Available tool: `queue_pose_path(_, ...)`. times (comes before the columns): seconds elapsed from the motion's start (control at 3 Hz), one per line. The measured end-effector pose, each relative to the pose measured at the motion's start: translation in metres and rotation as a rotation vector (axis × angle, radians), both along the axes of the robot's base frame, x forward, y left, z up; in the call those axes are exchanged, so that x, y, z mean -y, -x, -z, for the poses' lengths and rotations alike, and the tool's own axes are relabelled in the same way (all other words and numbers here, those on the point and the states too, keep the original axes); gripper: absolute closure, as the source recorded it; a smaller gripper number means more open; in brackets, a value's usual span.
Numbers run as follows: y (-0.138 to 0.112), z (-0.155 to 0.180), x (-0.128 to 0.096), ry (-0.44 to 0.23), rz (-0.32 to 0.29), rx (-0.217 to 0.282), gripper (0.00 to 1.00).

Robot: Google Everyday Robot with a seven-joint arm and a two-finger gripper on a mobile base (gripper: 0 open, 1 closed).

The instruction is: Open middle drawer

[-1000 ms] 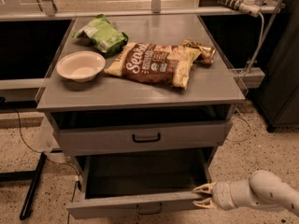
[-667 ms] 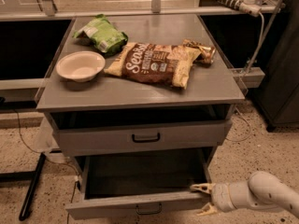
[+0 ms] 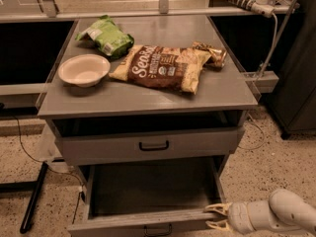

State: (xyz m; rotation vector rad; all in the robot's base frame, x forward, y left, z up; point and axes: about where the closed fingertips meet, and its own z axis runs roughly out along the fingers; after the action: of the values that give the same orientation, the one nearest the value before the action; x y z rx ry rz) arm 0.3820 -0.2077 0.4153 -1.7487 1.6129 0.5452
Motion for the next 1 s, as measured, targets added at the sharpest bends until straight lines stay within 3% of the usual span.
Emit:
queue_pose_path(0.33,0.000,-0.006,0.000,0.000,0.000,0.000,1.00)
queue_pose_path(0.67,0.026,-0.003,-0.008,-0.030,-0.036,-0.009,1.00)
queue_pose_path(1.0,0.026,-0.009,-0.006,-0.030,-0.036,-0.009,0.81)
